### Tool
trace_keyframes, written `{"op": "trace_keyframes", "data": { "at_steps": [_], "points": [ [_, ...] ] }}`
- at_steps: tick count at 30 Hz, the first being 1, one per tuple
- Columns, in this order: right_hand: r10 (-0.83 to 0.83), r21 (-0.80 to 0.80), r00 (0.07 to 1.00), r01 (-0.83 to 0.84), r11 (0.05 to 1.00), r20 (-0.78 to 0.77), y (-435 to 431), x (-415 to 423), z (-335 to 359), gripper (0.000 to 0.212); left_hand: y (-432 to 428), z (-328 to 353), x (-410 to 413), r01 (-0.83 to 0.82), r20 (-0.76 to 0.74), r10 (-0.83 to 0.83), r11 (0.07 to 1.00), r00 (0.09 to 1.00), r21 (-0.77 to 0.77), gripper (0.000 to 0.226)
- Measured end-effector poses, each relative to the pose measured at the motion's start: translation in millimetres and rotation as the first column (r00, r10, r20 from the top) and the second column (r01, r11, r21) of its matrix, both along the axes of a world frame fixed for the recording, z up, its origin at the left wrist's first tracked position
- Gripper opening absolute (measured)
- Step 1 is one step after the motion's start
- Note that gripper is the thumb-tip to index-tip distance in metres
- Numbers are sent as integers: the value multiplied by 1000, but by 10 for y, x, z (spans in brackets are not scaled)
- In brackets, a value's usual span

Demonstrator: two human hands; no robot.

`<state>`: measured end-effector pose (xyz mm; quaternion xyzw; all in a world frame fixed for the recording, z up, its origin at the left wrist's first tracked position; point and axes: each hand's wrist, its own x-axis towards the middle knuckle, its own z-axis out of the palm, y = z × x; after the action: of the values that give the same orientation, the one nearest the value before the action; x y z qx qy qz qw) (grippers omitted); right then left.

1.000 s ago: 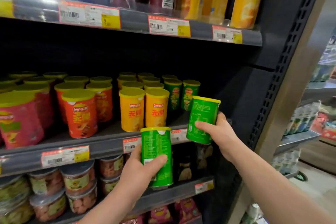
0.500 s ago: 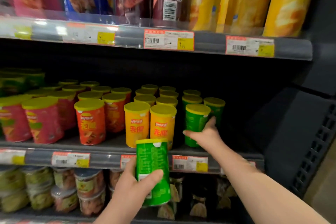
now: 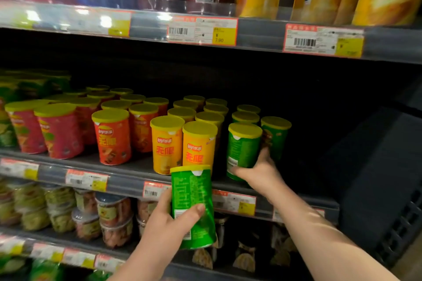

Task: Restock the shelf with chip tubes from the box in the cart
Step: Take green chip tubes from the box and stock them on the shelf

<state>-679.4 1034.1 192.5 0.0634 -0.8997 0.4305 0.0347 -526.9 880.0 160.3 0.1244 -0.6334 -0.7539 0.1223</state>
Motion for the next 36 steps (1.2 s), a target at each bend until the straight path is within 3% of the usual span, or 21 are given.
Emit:
{"op": "trace_keyframes", "data": {
  "at_steps": [3,6,11,15,20,29,36],
  "points": [
    [-15,8,1000,15,1000,0,-27,27,1,94,-18,44,-11,15,1,-15,1000,1000,-15,49],
    [11,49,998,-14,999,59,-24,48,26,86,-70,132,-30,29,-8,-29,999,1000,-29,41],
    [-33,72,998,29,997,52,-43,49,36,106,-145,145,-31,58,-11,-59,998,998,-36,30],
    [-12,91,997,5,996,75,-53,96,43,98,-201,149,-38,107,-5,-107,993,994,-43,38],
    [-86,91,996,84,992,28,-75,130,48,96,-284,156,-61,152,-30,-155,985,988,-82,69],
    [-141,139,989,147,979,-49,-105,190,83,76,-357,129,-76,210,-60,-214,976,975,-65,74],
    [-189,153,982,190,970,-16,-154,78,117,63,-329,105,-93,247,-74,-251,968,965,-49,76]
  ]
}}
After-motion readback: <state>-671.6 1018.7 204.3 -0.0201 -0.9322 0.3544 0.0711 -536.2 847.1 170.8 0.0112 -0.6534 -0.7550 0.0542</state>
